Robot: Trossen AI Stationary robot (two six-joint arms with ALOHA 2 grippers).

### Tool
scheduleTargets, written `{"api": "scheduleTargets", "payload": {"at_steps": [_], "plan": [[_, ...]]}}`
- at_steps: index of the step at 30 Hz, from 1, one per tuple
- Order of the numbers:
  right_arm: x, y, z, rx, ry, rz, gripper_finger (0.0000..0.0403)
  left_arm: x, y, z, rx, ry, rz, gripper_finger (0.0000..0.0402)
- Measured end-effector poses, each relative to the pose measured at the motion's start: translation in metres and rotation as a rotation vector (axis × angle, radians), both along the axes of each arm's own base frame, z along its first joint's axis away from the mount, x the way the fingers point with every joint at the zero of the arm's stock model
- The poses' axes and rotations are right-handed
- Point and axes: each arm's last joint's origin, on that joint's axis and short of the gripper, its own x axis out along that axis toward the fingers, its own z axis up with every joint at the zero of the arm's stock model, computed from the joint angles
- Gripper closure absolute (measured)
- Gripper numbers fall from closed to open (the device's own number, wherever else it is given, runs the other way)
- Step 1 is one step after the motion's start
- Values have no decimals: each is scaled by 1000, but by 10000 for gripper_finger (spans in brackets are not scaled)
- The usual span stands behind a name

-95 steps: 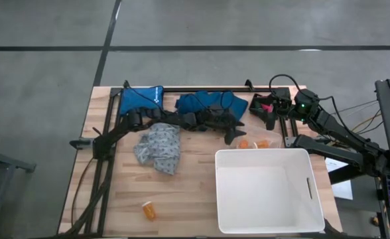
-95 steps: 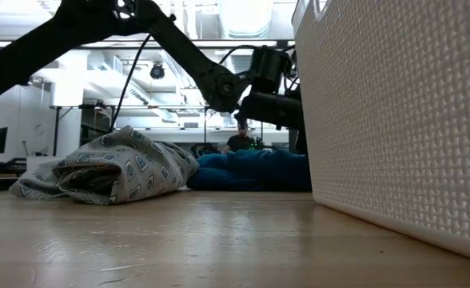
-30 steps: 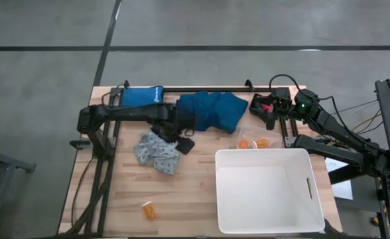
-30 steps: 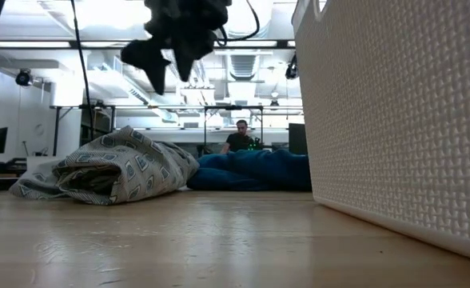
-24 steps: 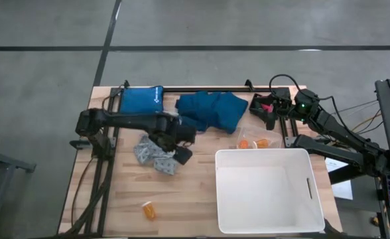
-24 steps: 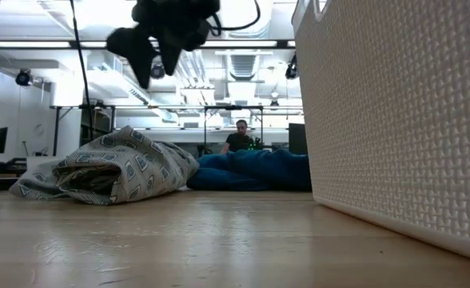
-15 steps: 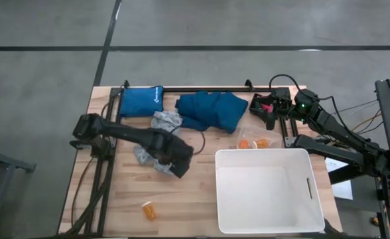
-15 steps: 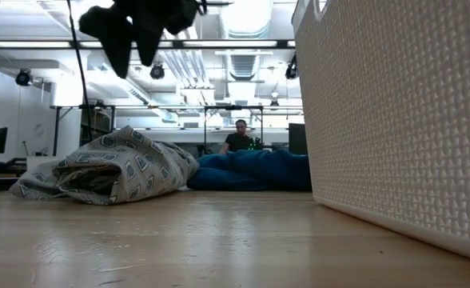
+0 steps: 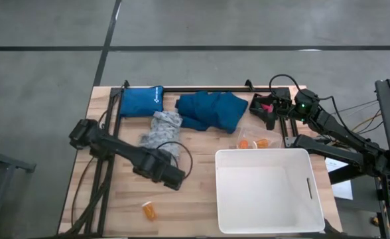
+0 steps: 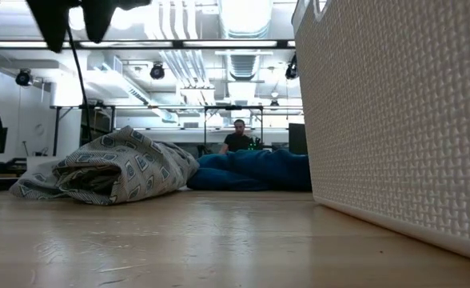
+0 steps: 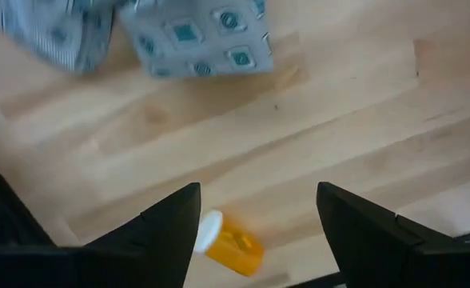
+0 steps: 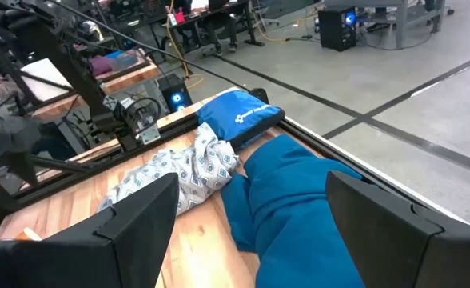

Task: Pick & place medical supplies in basket/bin
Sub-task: Put the orange pill bottle into the transparent bin

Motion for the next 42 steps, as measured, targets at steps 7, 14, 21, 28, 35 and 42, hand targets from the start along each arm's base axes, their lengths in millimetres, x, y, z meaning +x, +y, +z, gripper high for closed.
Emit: {"api": "scheduleTargets", "payload": {"at_steps": [7, 14, 21, 28, 35, 42], "plan": [[0, 0, 0, 0, 0, 0, 92, -12, -28, 0, -16, -2, 158, 155], [0, 0, 0, 0, 0, 0, 92, -34, -67, 0, -40, -1, 267, 157], [0, 0, 0, 0, 0, 0, 92, -57, -95, 0, -48, 5, 373, 157], [0, 0, 0, 0, 0, 0, 92, -68, -110, -2, -51, 6, 426, 158], [0, 0, 0, 0, 0, 0, 92, -68, -120, -13, -36, 18, 449, 160], [0, 0, 0, 0, 0, 0, 92, -64, -123, -20, -28, 22, 452, 161]]}}
